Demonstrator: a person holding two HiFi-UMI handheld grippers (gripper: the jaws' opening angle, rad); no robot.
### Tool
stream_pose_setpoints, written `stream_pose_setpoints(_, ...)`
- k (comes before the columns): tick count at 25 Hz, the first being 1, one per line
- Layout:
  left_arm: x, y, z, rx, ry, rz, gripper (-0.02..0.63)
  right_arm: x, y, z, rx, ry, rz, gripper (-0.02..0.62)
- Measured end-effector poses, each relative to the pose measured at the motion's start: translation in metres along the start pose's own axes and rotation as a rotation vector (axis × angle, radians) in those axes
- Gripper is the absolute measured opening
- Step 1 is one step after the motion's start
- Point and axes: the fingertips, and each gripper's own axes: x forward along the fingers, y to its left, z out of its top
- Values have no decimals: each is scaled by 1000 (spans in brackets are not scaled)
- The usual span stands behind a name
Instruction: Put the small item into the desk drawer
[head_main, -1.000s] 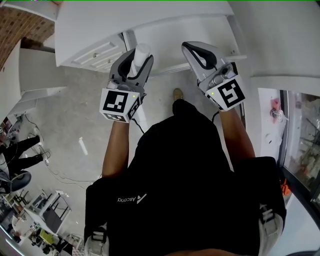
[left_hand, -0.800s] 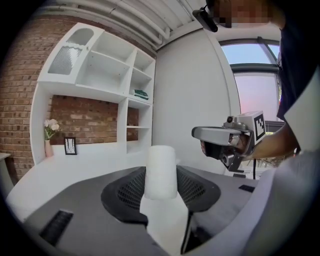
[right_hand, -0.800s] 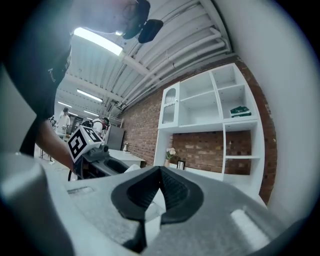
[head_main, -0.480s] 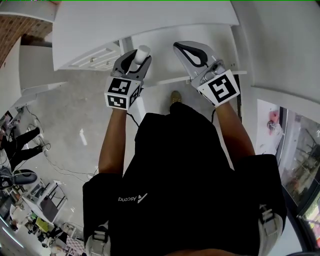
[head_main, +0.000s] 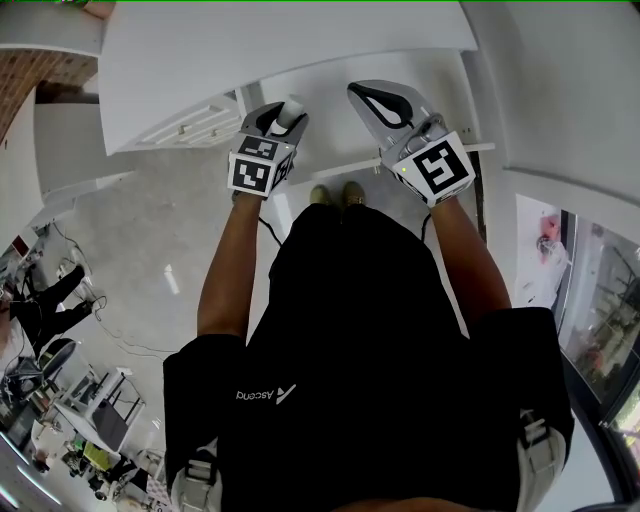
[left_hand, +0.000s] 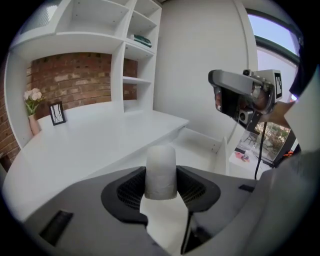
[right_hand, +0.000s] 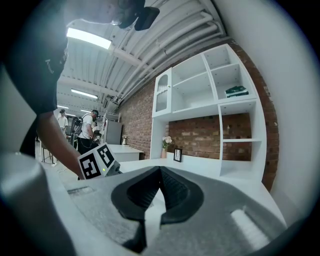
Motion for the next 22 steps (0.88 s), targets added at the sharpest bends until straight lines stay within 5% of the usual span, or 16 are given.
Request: stream_pose_setpoints(22, 117, 30, -85, -40, 409, -57, 179, 27, -45, -53, 54, 110, -79, 0)
